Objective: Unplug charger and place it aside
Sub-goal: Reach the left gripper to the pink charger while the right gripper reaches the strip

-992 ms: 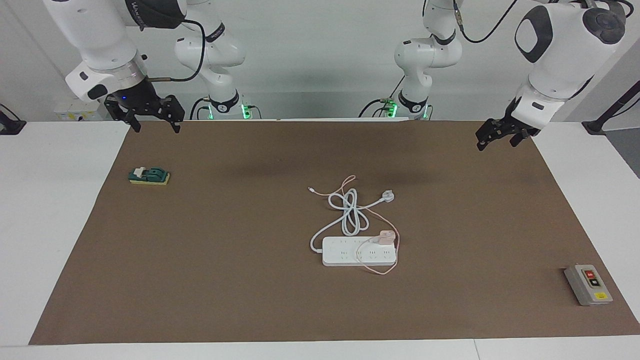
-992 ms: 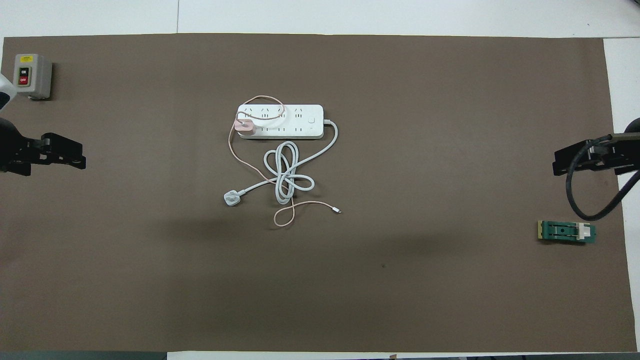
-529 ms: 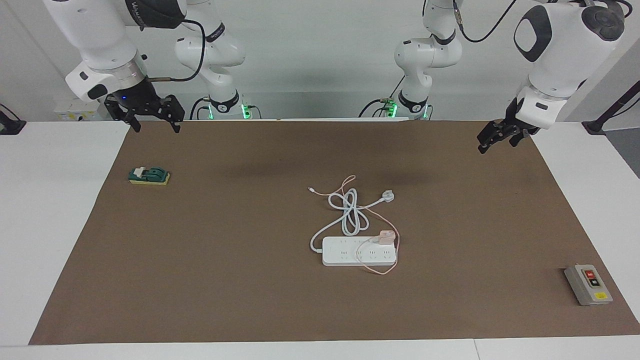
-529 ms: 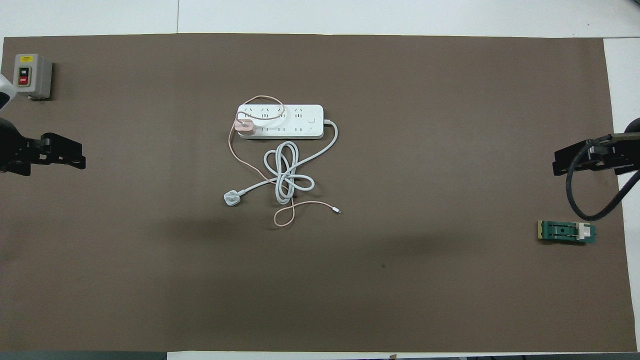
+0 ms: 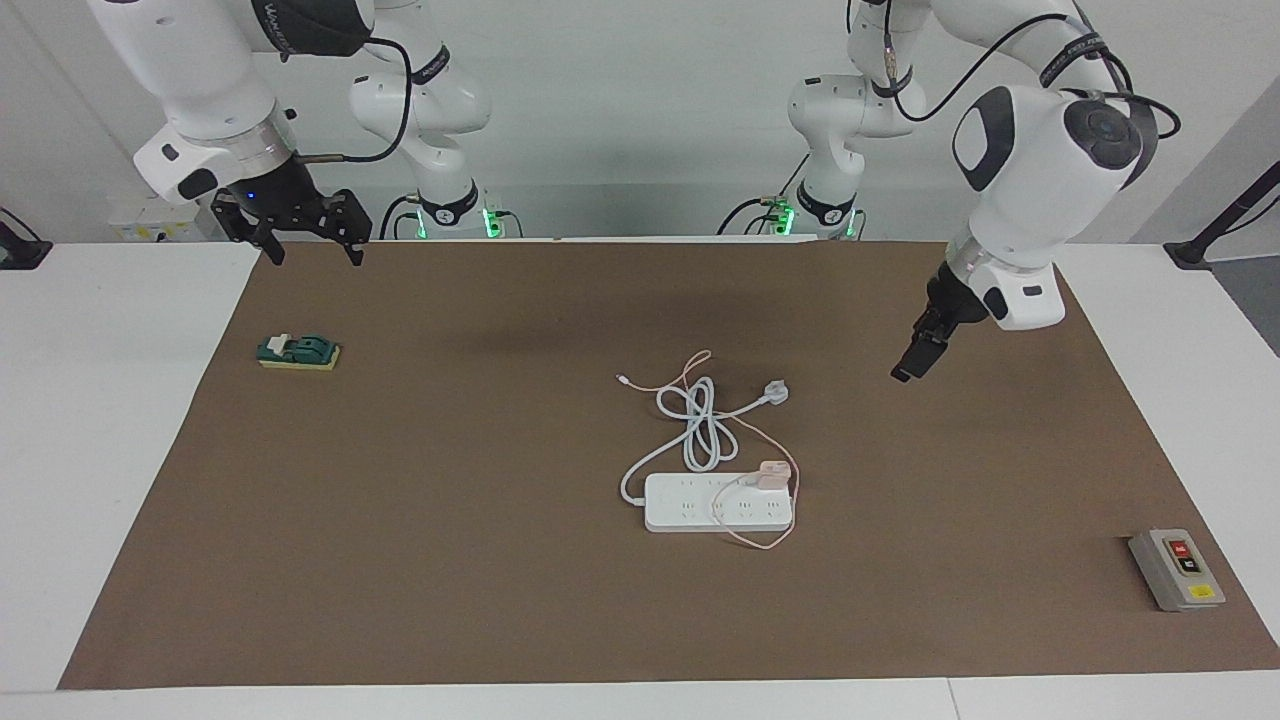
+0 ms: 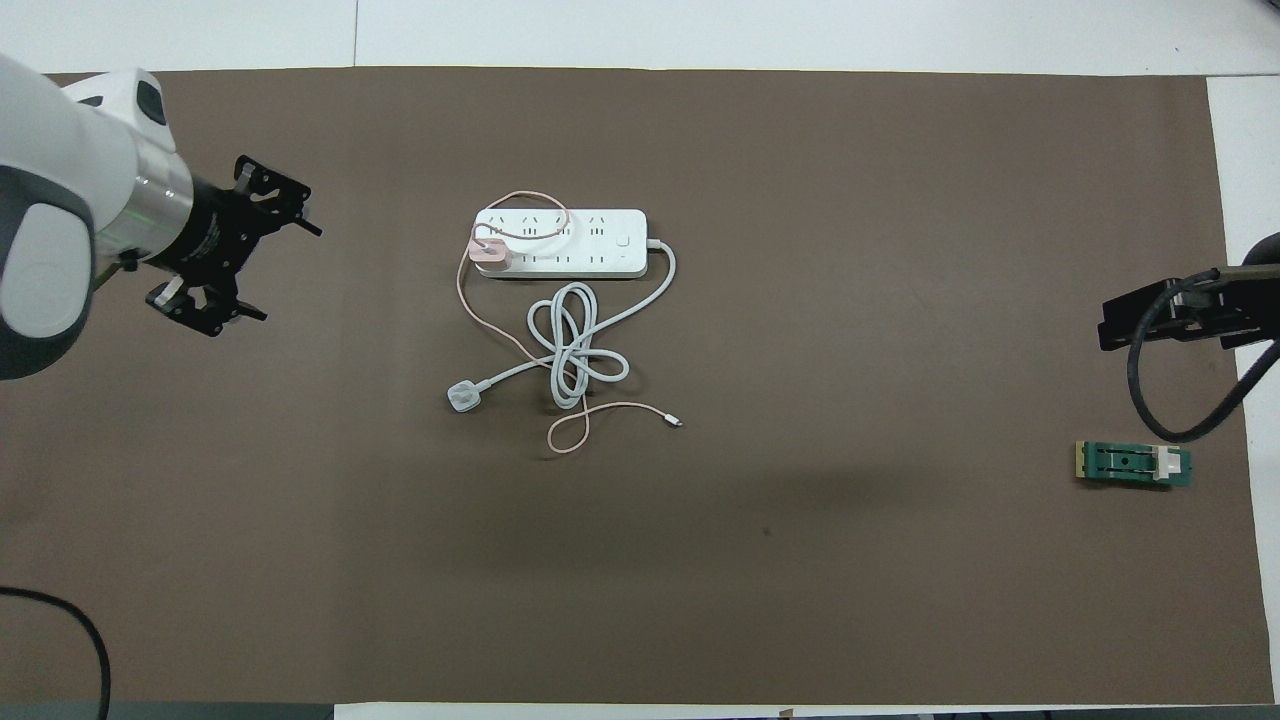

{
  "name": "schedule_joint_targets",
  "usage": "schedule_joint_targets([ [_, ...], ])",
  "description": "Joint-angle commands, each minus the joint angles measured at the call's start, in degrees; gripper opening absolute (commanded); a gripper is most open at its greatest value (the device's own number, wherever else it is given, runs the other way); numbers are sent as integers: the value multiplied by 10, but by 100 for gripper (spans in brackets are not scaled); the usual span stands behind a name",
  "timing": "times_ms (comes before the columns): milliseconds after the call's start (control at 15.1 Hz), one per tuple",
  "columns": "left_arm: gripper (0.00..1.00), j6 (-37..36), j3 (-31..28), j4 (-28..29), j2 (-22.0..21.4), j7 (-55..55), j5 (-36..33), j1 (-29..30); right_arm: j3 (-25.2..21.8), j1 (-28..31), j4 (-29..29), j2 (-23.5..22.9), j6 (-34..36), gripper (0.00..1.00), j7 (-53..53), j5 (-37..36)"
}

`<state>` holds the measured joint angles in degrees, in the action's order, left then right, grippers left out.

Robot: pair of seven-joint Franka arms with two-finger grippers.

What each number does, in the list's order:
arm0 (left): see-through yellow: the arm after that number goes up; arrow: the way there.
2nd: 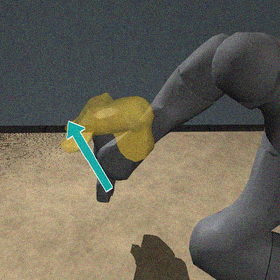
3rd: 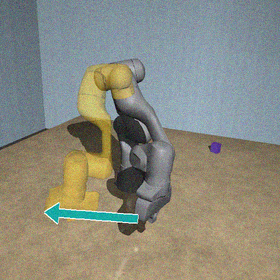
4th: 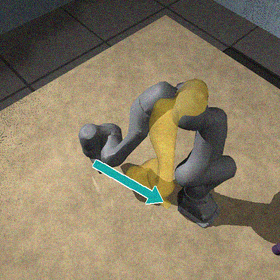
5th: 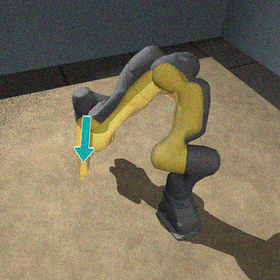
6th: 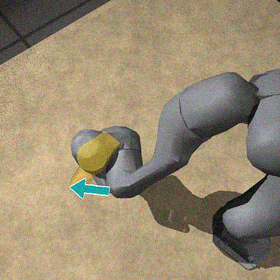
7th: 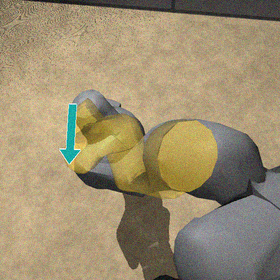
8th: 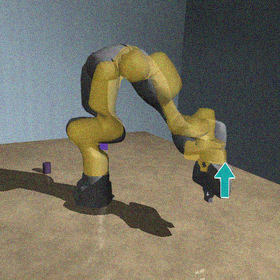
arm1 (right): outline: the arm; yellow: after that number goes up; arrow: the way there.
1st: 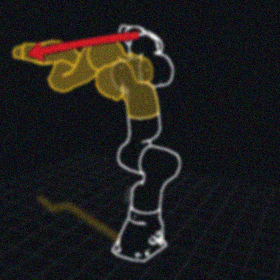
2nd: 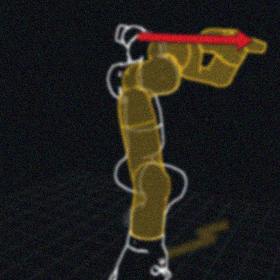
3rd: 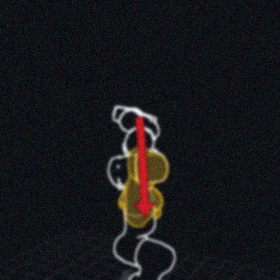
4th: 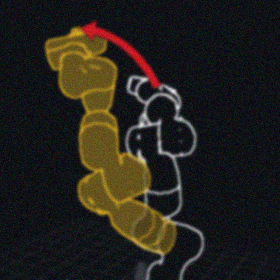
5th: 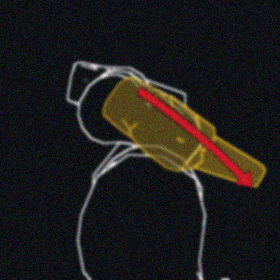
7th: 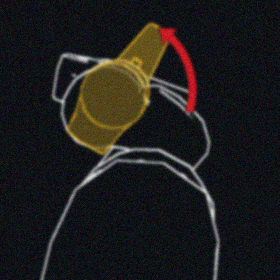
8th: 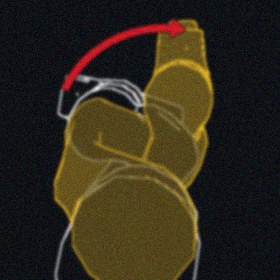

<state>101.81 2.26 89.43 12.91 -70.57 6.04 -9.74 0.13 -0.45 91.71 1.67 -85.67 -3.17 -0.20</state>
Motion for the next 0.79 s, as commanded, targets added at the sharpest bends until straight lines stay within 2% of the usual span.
schedule_joint_targets([
  [0,100,-6,-10,-127,116,-140,3,-28,10,-12,33,3,-37,100,-107,34],
  [198,100,33,-13,-164,197,-271,-6,-61,10,-65,32,-49,-74,100,-300,105],
  [331,100,81,-12,-167,222,-321,-5,-74,10,-91,31,-95,-135,100,-426,176],
  [595,100,116,-16,-149,223,-351,-30,-101,10,-121,25,-170,-241,100,-602,308],
  [727,100,140,-16,-119,218,-353,-38,-104,9,-139,-22,-236,-258,100,-681,370],
])
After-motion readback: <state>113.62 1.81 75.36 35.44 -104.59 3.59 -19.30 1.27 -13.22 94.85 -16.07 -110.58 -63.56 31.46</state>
